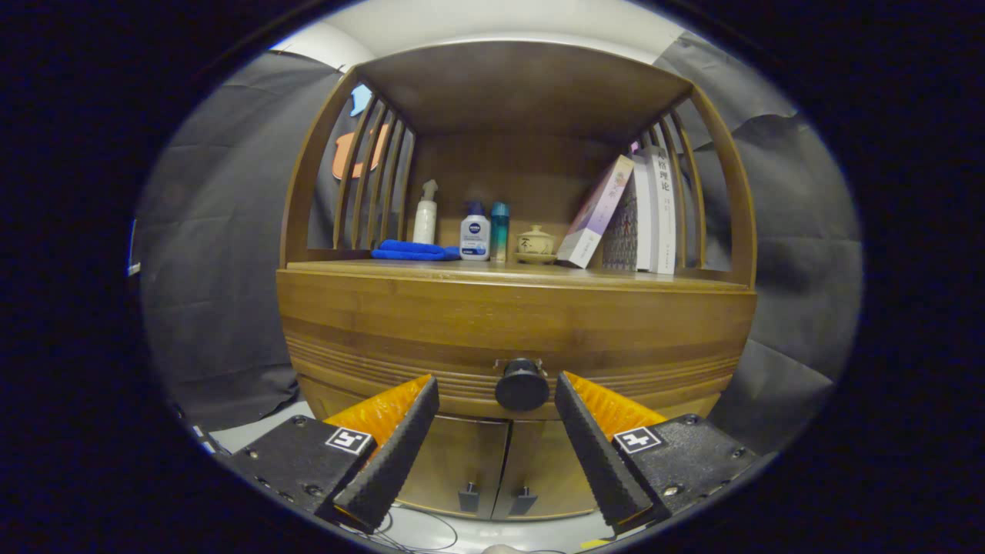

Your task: Pull open the drawer, take out the items inside it, and place them on the countertop above the cabinet.

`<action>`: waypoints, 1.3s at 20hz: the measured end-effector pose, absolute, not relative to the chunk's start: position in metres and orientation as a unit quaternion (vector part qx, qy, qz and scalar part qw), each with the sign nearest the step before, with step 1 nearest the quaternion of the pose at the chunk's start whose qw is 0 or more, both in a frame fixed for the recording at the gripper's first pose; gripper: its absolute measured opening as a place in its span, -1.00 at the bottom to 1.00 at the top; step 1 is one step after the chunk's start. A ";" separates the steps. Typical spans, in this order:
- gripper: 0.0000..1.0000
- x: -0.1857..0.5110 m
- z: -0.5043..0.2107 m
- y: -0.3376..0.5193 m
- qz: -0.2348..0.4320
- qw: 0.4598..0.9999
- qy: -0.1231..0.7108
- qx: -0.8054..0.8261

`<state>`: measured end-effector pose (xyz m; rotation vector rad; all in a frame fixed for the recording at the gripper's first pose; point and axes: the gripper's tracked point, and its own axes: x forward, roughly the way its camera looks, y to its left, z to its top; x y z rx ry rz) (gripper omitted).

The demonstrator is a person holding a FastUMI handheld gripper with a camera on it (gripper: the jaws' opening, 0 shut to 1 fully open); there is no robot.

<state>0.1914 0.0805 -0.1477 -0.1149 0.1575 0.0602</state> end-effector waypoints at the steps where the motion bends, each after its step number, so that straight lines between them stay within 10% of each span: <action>1: 0.99 0.195 -0.148 0.081 0.029 0.995 0.077 -0.060; 8: 0.86 0.220 -0.161 0.066 -0.001 0.994 0.100 -0.053; 15: 0.05 0.231 -0.167 0.060 -0.023 0.993 0.109 -0.024; 26: -0.24 0.225 -0.168 0.059 -0.013 0.993 0.112 -0.029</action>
